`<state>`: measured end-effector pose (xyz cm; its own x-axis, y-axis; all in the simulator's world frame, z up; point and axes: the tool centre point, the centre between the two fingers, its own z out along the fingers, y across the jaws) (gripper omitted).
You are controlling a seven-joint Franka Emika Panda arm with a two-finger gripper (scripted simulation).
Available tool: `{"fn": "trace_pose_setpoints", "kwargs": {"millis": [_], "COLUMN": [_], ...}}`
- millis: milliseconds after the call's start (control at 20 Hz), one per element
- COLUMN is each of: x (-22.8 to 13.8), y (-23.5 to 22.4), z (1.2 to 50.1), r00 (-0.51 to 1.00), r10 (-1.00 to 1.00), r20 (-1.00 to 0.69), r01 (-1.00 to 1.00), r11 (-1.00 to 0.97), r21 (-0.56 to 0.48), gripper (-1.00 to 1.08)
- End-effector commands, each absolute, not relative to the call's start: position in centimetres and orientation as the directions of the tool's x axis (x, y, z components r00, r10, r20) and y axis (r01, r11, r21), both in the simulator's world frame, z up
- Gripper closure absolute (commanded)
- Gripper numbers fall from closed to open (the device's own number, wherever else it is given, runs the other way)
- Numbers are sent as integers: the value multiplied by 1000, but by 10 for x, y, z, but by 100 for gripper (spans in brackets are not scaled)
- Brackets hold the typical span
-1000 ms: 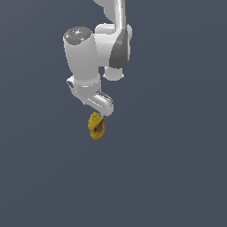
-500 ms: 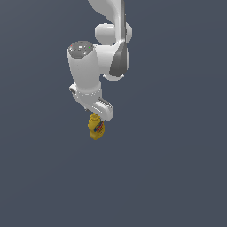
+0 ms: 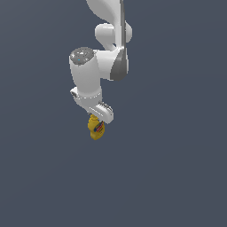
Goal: Pick up the object and move it to a goal position.
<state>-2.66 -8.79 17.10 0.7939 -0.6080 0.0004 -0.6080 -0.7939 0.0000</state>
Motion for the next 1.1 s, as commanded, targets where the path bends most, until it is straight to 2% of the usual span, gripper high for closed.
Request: {"fn": "trace_pose_setpoints", "kwargs": {"millis": [0, 550, 1050], "x": [-27, -25, -14], "y": [-88, -85, -62], "z": [170, 178, 234], "r00": [794, 794, 794], "r10": [-608, -608, -609], "r20": [0, 1, 1], "r01": [-608, -608, -609], "r11": [-794, -794, -794], "r21": [0, 0, 1], "gripper": [108, 108, 108]}}
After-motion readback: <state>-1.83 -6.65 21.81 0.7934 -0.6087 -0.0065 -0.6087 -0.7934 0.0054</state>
